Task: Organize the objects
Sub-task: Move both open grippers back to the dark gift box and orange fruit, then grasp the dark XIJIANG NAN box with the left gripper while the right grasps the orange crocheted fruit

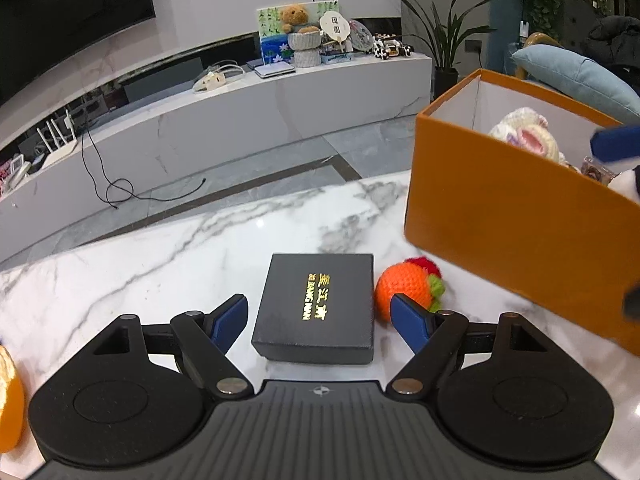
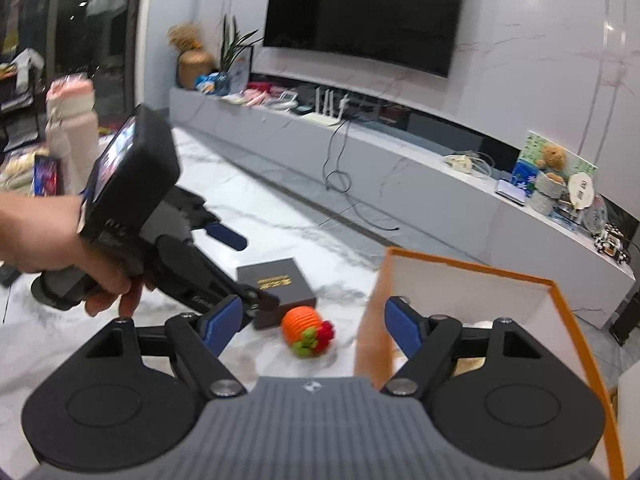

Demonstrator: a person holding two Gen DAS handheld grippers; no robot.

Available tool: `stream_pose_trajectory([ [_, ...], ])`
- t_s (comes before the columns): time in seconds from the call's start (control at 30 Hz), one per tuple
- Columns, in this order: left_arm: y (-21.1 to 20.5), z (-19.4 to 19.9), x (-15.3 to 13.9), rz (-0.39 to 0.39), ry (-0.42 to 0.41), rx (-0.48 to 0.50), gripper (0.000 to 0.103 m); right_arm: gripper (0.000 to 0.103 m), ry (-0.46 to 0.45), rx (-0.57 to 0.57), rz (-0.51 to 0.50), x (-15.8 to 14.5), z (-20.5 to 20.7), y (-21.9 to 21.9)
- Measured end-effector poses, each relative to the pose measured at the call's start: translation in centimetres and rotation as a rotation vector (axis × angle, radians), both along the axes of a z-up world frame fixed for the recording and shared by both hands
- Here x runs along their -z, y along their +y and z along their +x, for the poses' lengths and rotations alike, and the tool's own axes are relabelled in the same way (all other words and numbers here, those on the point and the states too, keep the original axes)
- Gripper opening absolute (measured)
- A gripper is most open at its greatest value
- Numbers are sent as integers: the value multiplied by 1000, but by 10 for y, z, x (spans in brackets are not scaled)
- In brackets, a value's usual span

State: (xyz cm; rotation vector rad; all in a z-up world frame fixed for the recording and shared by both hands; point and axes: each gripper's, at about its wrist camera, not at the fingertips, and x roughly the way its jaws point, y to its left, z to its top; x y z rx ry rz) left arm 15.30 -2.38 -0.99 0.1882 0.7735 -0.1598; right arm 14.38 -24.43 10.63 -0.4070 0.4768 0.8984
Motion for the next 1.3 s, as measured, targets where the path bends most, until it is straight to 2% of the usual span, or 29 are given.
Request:
stream_pose_trajectory([
  [0.2, 8, 8, 9, -18, 19, 12, 92, 79, 11, -24, -66, 21, -7, 21],
  [0.47, 13, 19, 22, -37, 37, 46, 89, 79, 28, 4, -109, 40, -4, 34],
  [0.6, 19, 14, 25, -52, 13, 63, 88, 79, -19, 11, -177, 53, -1, 47],
  [0.63, 20, 12, 24, -49, 11, 62, 88, 75, -33, 23, -195, 57, 1, 50],
  [0.73, 27, 7, 23, -47, 28, 43, 88, 69, -61, 64, -241, 67, 3, 64],
  [0.9, 46, -14, 16, -40, 97, -33, 88, 67, -76, 98, -291, 82, 7, 79],
  [1.07, 62, -40, 12, -50, 133, -114, 88, 67, -35, 185, -247, 90, 23, 88],
  [1.3, 62, -67, 11, -51, 108, -118, 88, 66, -16, 267, -186, 95, 41, 104],
])
